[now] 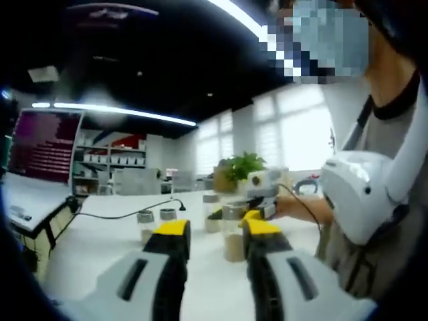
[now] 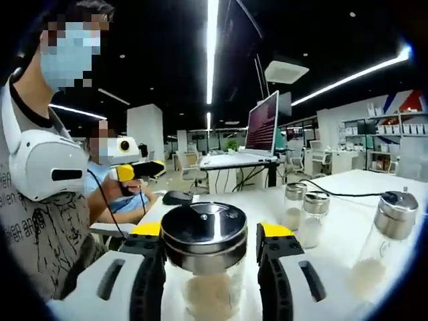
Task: Rotate the seasoning bottle until the label or dispensing opening points toward the visible target arrow and the bottle remains upright within the marked orientation range
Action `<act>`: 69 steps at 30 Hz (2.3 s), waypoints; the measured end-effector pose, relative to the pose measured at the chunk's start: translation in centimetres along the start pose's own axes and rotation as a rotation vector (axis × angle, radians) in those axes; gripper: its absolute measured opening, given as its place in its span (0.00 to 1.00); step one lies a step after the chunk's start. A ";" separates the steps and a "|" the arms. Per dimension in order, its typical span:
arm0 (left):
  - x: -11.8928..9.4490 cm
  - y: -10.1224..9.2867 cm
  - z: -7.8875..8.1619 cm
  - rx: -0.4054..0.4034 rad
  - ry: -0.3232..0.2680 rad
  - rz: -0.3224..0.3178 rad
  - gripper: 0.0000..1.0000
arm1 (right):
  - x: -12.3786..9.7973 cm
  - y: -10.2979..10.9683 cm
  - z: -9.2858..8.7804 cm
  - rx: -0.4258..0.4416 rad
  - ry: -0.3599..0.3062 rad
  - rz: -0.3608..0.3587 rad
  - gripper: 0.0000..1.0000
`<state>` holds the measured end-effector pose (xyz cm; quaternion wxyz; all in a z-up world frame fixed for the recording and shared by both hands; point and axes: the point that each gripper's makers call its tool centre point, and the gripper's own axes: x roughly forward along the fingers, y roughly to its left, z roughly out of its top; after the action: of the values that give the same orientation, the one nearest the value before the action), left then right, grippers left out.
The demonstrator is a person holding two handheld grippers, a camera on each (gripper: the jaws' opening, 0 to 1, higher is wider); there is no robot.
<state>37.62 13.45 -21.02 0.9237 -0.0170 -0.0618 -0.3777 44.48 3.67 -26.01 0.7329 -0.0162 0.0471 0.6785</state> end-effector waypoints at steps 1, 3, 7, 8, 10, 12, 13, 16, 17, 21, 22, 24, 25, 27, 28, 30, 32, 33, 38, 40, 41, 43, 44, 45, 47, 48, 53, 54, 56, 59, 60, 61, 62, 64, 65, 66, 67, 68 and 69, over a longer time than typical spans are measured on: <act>0.2 0.1 0.1 0.006 0.009 0.001 0.32 | 0.1 0.3 0.2 0.028 -0.015 0.009 0.47; 0.6 0.6 0.2 0.048 0.030 0.019 0.32 | 0.2 0.3 0.3 0.039 -0.022 -0.006 0.48; 1.6 1.1 0.6 0.013 0.008 -0.003 0.32 | 0.0 0.2 0.3 0.012 -0.026 -0.035 0.46; 1.8 1.4 0.6 0.000 0.005 -0.006 0.32 | 0.0 0.2 0.2 0.004 -0.010 -0.050 0.46; 2.1 1.8 0.6 -0.006 0.007 -0.004 0.32 | 0.1 0.2 0.2 -0.003 0.002 -0.087 0.45; 2.1 2.2 0.6 -0.001 0.010 0.003 0.32 | 0.1 0.1 0.2 -0.005 -0.007 -0.127 0.45; 2.1 2.3 0.6 -0.001 0.012 0.007 0.32 | 0.2 0.2 0.1 0.002 -0.010 -0.138 0.45; 2.0 2.9 0.1 -0.009 0.030 0.022 0.32 | 0.2 0.2 0.2 0.007 -0.026 -0.171 0.45; 2.1 3.1 -0.1 -0.014 0.038 0.025 0.32 | 0.3 0.3 0.2 0.004 -0.029 -0.179 0.45; 2.4 3.8 -0.5 -0.016 0.039 0.040 0.32 | 0.3 0.2 0.2 0.000 -0.040 -0.218 0.45; 2.4 3.9 -0.3 -0.019 0.026 0.042 0.32 | 0.3 0.1 0.2 -0.002 -0.044 -0.233 0.45; 2.4 4.2 0.1 -0.032 0.002 0.037 0.31 | 0.3 -0.1 0.3 -0.007 -0.061 -0.273 0.45; 2.4 4.3 0.2 -0.037 -0.004 0.032 0.31 | 0.2 -0.1 0.3 -0.009 -0.066 -0.285 0.45; 2.6 4.6 0.2 -0.043 0.000 0.027 0.31 | 0.1 -0.4 0.3 -0.013 -0.053 -0.324 0.45; 2.8 4.8 0.1 -0.045 0.007 0.027 0.31 | -0.1 -0.7 0.2 -0.010 -0.042 -0.360 0.45; 2.9 5.2 -0.1 -0.045 0.017 0.033 0.31 | -0.3 -1.2 0.3 0.000 -0.058 -0.405 0.45; 2.7 5.4 0.1 -0.041 0.010 0.037 0.31 | -0.7 -1.6 0.3 0.010 -0.078 -0.438 0.45; 2.6 5.5 0.2 -0.042 0.003 0.039 0.31 | -0.8 -1.7 0.3 0.008 -0.076 -0.448 0.45; 2.4 5.3 0.6 -0.101 -0.035 0.019 0.31 | -0.4 -2.0 0.3 -0.002 -0.064 -0.520 0.45; 2.2 5.4 1.8 -0.124 -0.098 0.022 0.31 | -0.3 -2.1 0.3 0.001 -0.059 -0.539 0.45; 2.1 5.4 1.7 -0.117 -0.093 0.030 0.31 | -0.3 -2.1 0.3 0.001 -0.059 -0.544 0.45; 2.2 5.6 1.2 -0.068 -0.067 0.054 0.31 | -0.4 -2.1 0.3 0.005 -0.058 -0.554 0.45; 2.3 5.6 0.7 -0.059 -0.045 0.053 0.31 | -0.3 -2.2 0.3 0.009 -0.060 -0.546 0.45; 2.4 5.5 0.3 -0.053 -0.027 0.047 0.31 | -0.1 -1.7 0.4 0.017 -0.074 -0.494 0.45; 2.4 5.5 -0.2 -0.053 -0.012 0.035 0.31 | -0.1 -1.4 0.4 0.052 -0.088 -0.418 0.46; 2.2 5.5 -0.2 -0.052 -0.011 0.032 0.31 | -0.1 -1.3 0.2 0.090 -0.085 -0.400 0.47; 1.5 5.5 -0.1 -0.070 -0.031 0.012 0.31 | -2.0 -2.0 0.7 0.133 -0.114 -0.310 0.65; 1.4 5.4 0.1 -0.091 -0.046 0.005 0.31 | -2.3 -1.9 1.0 0.130 -0.124 -0.273 0.64; 0.8 5.7 0.5 -0.110 -0.080 0.006 0.31 | -2.9 -1.6 1.2 0.135 -0.118 -0.201 0.64; 0.5 6.2 0.2 -0.122 -0.081 0.015 0.31 | -3.4 -0.9 2.3 0.123 -0.152 -0.063 0.63; 0.5 6.4 0.0 -0.124 -0.075 0.018 0.31 | -3.5 -1.2 2.8 0.099 -0.168 -0.053 0.62; 0.4 6.4 -0.1 -0.124 -0.068 0.019 0.31 | -3.8 -1.4 3.0 0.086 -0.174 -0.035 0.61; 0.4 6.4 -0.2 -0.120 -0.061 0.018 0.31 | -3.9 -1.3 3.1 0.099 -0.170 -0.001 0.60; 0.1 6.3 -0.2 -0.113 -0.057 0.016 0.31 | -4.0 -1.4 3.1 0.115 -0.149 0.034 0.60; 0.0 6.3 -0.2 -0.111 -0.057 0.016 0.31 | -4.0 -1.2 3.0 0.093 -0.134 0.063 0.59; 0.0 6.2 -0.2 -0.108 -0.057 0.017 0.31 | -4.0 -0.9 2.9 0.070 -0.119 0.090 0.59; -0.1 6.2 -0.2 -0.105 -0.055 0.019 0.31 | -3.8 -0.5 2.6 0.063 -0.102 0.120 0.59; -0.3 6.2 -0.3 -0.102 -0.051 0.023 0.31 | -3.6 -0.4 2.3 0.057 -0.083 0.136 0.58; -0.4 6.3 -0.4 -0.100 -0.047 0.028 0.31 | -3.4 -0.1 2.2 0.058 -0.073 0.161 0.57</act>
<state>41.74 18.20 -21.35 0.9252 -0.0727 -0.0643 -0.3668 44.43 0.51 -23.53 0.6773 0.0335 0.0412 0.7338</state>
